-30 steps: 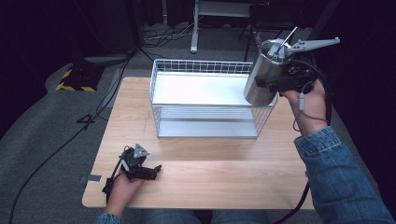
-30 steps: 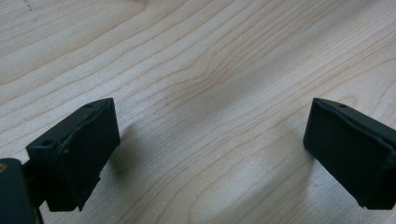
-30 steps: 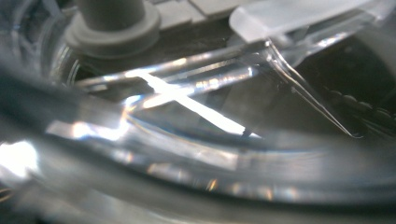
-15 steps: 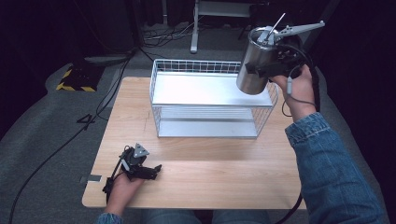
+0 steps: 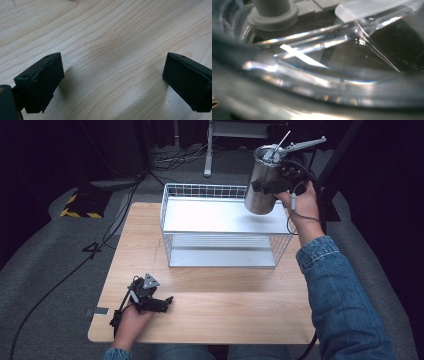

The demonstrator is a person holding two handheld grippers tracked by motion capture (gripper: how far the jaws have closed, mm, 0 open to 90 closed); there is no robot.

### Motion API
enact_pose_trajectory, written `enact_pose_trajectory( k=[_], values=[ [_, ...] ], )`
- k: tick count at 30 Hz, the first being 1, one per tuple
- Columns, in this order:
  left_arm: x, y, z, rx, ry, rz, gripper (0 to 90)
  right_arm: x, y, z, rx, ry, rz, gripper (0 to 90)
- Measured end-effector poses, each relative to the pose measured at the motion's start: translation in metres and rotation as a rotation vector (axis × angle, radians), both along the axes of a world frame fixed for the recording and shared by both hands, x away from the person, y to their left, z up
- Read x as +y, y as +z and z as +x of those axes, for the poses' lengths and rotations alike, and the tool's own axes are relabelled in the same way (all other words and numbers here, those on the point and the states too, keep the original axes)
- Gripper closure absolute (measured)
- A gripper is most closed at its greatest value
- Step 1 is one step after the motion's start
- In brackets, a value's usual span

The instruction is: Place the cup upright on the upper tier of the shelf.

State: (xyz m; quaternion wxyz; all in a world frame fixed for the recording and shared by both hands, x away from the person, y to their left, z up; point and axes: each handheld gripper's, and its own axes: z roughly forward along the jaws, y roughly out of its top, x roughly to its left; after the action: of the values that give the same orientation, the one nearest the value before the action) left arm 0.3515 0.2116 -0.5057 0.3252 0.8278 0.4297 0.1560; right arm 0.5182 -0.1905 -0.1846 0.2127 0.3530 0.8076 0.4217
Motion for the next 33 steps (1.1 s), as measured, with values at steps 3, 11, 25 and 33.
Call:
enact_pose_trajectory(
  k=[3,11,25,33],
  values=[
    [0.0,0.0,0.0,0.004,-0.002,0.0,4.1,0.003,-0.005,0.006,0.009,-0.003,0.009,3.8],
    [0.0,0.0,0.0,0.004,-0.003,0.0,4.1,0.013,-0.016,0.014,0.029,-0.004,0.007,3.8],
    [0.0,0.0,0.0,0.004,-0.003,-0.001,4.1,0.021,-0.035,0.024,0.057,-0.005,0.011,3.8],
    [0.0,0.0,0.0,-0.002,-0.002,-0.001,4.1,0.024,-0.045,0.026,0.066,0.006,0.011,3.8]
  ],
)
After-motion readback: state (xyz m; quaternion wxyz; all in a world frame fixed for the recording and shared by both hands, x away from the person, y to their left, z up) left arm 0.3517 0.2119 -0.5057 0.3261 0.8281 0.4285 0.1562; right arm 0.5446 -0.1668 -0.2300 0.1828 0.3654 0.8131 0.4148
